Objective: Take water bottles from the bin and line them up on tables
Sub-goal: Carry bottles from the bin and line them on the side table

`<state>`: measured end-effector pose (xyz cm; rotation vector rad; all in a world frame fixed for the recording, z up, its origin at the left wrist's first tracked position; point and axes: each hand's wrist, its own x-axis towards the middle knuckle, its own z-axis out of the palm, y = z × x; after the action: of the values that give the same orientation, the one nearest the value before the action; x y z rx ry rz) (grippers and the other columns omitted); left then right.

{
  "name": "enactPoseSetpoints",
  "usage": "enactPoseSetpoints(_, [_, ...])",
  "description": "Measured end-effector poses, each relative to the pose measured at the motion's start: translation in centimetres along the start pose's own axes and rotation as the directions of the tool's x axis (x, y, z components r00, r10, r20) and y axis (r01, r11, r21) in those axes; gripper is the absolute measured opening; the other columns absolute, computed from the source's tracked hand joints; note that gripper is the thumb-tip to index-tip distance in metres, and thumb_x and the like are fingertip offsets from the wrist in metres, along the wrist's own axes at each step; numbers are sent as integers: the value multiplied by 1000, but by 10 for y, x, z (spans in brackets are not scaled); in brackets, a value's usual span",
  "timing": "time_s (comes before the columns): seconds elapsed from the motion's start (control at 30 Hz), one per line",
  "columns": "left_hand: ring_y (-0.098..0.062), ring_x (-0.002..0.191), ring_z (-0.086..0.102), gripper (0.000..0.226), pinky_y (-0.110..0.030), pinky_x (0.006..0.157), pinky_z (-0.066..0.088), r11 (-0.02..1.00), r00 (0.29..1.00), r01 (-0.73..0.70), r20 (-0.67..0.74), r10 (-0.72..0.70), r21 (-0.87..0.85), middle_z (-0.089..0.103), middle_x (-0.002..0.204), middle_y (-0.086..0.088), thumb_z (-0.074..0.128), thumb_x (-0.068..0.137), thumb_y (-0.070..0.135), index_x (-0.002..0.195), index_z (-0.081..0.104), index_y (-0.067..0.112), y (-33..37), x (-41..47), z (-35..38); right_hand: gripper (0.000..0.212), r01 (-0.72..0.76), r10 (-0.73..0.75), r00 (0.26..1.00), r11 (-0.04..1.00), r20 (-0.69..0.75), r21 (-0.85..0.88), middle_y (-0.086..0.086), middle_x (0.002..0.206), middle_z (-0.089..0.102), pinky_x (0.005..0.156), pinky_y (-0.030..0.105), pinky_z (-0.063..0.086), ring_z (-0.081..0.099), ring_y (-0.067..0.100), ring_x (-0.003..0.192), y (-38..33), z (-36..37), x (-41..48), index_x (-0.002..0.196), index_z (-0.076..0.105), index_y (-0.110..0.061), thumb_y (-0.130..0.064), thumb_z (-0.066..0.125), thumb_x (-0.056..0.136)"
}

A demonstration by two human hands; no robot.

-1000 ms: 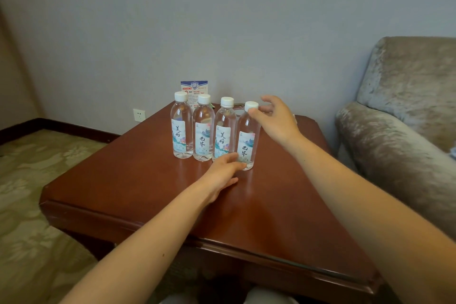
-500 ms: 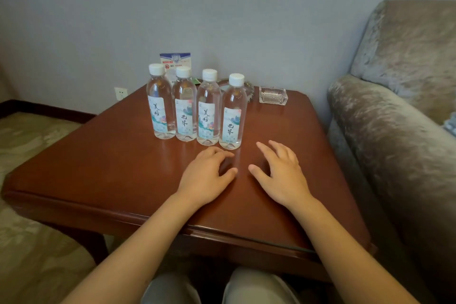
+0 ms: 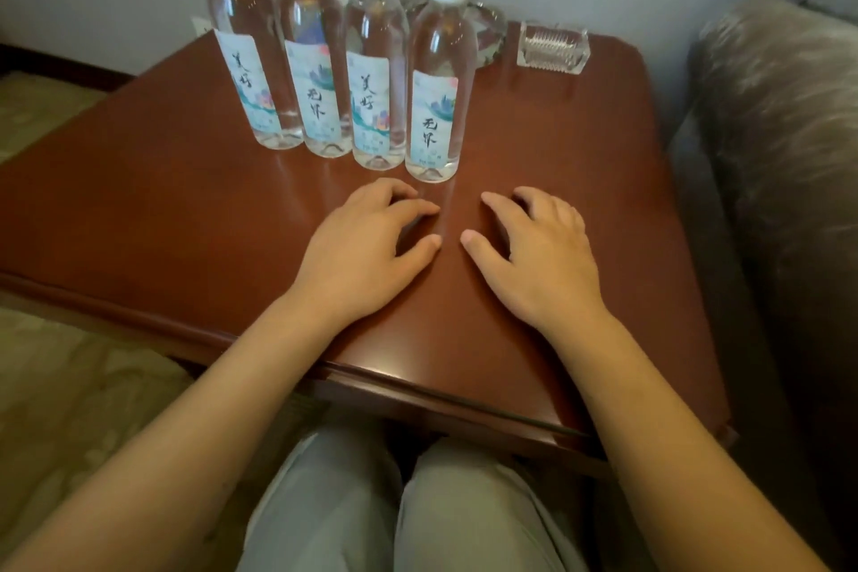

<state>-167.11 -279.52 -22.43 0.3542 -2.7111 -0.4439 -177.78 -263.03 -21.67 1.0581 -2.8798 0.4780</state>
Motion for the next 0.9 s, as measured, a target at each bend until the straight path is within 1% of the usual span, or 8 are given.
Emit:
enactPoseSetpoints(0.17, [-15,125,46,44,-33,95,45,999,999,28,23,-28,18,52,132,2,55,92,45,130,61,25,5,-2,-3,62,-4,4,1000,1000,15,0,5,156,35,123,47,13,25,24,146,-1,1,-3,151,38,-32,-61,38,96])
enactPoseSetpoints(0.3, [-18,132,43,45,-38,100,47,997,992,77,98,-79,21,52,135,0,51,91,46,130,61,25,7,-1,-6,65,-28,29,998,1000,57,-12,8,157,36,122,46,12,27,26,147,-3,-3,-5,151,37,-27,-62,38,96])
enactPoseSetpoints(0.43, [-22,141,33,45,-45,107,43,993,967,107,226,-115,46,46,144,-2,47,96,44,137,54,27,16,1,-15,64,-28,39,977,998,208,-52,10,163,24,123,49,6,16,29,151,-6,-17,-6,154,32,-28,-61,33,99])
enactPoseSetpoints(0.5, [-23,148,18,49,-45,119,26,988,918,97,374,-135,119,34,154,-3,40,99,46,146,42,30,22,3,-26,65,-24,50,927,997,371,-74,9,166,11,124,52,2,3,29,153,-9,-34,-8,157,21,-31,-60,31,100])
enactPoseSetpoints(0.57, [-24,151,4,55,-47,123,11,973,831,59,529,-172,223,20,161,-4,37,99,51,151,29,34,31,8,-45,66,-29,69,867,996,493,-90,8,167,2,122,56,-3,-6,31,153,-12,-60,-13,158,12,-33,-58,32,100])
enactPoseSetpoints(0.67, [-26,151,-5,60,-54,121,4,962,715,23,668,-207,273,11,163,-4,42,96,55,150,26,36,52,11,-87,68,-65,95,828,995,553,-74,7,167,-1,120,59,-9,-11,32,153,-21,-115,-30,158,8,-35,-56,37,100])
enactPoseSetpoints(0.73, [-25,151,-6,61,-55,121,3,967,686,5,703,-189,254,9,164,-3,43,95,56,150,25,36,70,10,-124,69,-83,113,815,993,569,-79,7,167,-3,120,59,-10,-13,34,152,-31,-157,-45,157,8,-36,-55,39,99])
enactPoseSetpoints(0.9, [-24,151,-5,63,-54,121,2,976,676,-59,727,-116,210,5,164,-3,43,96,56,152,20,37,123,13,-233,72,-199,212,825,976,524,-82,7,167,-3,117,59,-13,-16,34,151,-58,-266,-89,157,7,-36,-58,41,97])
